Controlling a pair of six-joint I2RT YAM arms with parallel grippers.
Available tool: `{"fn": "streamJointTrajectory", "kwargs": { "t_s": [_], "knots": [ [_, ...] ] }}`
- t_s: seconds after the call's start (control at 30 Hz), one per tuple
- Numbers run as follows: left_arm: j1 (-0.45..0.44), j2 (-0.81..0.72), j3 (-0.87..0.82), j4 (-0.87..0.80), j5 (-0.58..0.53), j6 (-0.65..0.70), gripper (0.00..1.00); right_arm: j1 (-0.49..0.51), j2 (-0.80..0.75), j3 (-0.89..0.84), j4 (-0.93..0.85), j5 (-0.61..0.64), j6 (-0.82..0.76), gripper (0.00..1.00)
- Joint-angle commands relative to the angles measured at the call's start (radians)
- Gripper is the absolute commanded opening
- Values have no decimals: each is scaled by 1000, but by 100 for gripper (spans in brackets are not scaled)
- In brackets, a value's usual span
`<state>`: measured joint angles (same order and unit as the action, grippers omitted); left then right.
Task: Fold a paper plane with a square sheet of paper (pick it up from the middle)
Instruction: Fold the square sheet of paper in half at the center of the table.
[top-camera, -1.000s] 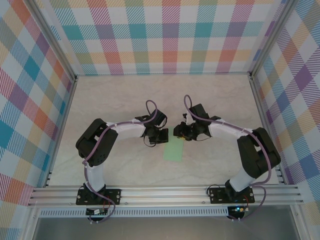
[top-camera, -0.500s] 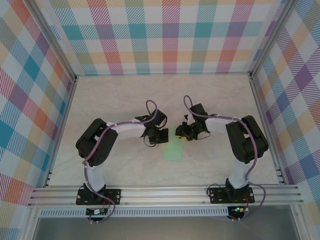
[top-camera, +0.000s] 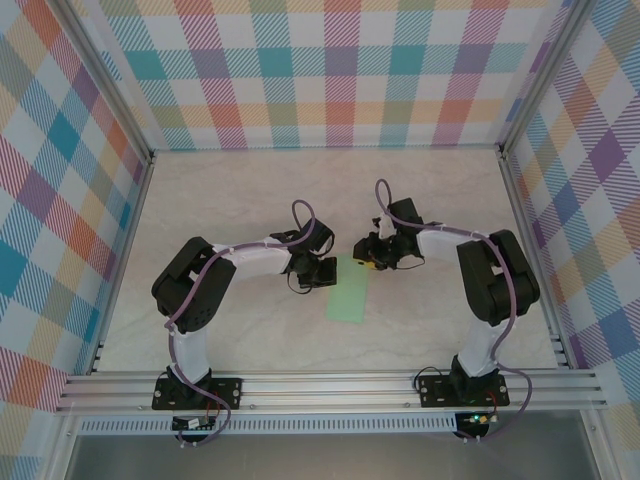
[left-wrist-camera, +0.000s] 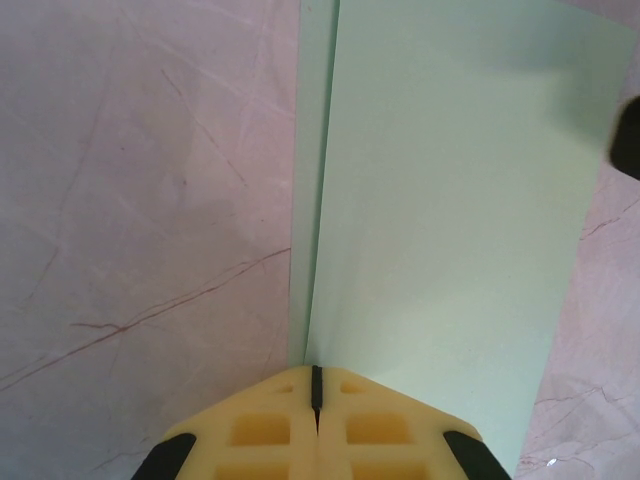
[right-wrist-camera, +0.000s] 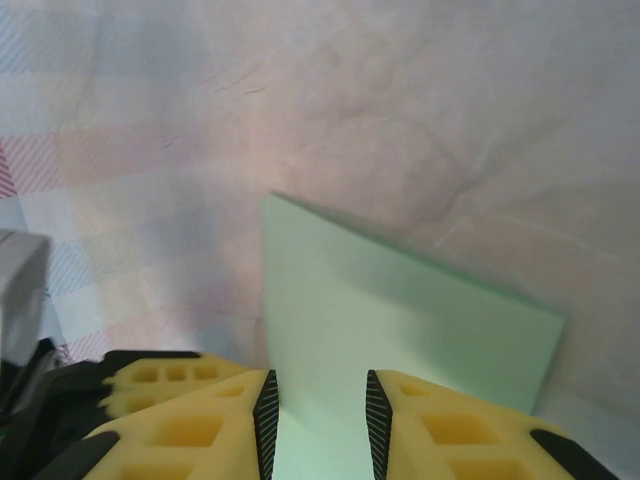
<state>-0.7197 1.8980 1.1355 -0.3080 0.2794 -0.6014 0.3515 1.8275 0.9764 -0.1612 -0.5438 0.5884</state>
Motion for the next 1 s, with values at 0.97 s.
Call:
{"fn": "streamJointTrajectory", "kwargs": {
  "t_s": [0.97],
  "knots": [
    [-19,23,-35,-162,-28,8,0,-60,110,44,-2,-55,-70,32]
  ]
}}
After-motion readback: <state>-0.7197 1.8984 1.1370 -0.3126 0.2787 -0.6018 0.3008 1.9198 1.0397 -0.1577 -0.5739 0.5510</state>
